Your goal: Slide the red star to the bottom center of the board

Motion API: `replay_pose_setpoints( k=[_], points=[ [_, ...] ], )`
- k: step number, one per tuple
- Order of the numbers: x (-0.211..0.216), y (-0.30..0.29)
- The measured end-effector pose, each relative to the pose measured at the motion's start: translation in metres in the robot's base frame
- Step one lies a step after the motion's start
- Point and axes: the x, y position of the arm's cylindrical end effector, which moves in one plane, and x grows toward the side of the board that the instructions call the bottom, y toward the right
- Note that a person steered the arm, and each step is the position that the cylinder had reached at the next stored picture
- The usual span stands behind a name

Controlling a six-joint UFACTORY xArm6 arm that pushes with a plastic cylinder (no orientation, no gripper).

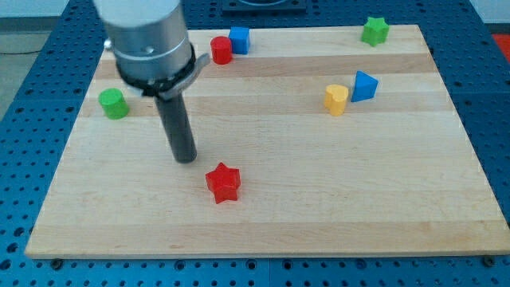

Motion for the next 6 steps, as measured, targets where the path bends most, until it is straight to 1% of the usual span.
replay_pose_setpoints(
  k=[1, 3, 4, 5, 6],
  points=[
    [0.029, 0.022],
    [0.029, 0.094],
    [0.045, 0.108],
    [0.056, 0.109],
    [0.045, 0.101]
  ],
)
